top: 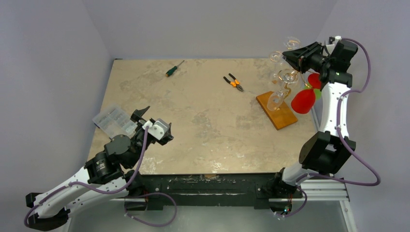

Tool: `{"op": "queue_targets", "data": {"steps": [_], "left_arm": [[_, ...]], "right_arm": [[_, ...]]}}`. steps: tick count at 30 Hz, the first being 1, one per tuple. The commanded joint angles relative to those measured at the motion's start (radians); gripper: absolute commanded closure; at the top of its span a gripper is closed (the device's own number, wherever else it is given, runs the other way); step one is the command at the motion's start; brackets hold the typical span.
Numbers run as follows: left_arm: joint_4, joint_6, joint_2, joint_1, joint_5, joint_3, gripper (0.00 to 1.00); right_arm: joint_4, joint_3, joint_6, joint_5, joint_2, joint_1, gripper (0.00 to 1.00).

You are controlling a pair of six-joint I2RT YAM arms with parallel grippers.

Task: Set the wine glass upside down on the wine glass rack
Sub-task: Turn the wine glass upside down at the wine rack.

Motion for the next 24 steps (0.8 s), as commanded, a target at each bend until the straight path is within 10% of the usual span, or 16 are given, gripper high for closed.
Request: {"op": "queue_targets", "data": {"steps": [1,24], "left_arm": [[0.029,-0.016,0.000,0.007,0.007,-0.005,0.00],[0.036,-0.016,-0.043,0.008,0.003,-0.013,0.00]], "right_arm": [[0.031,0.044,-0.016,-0.021,-0.021,-0.007,0.74],[-0.013,0.132,-0.136,0.008,-0.079,-0.037,0.50]]}}
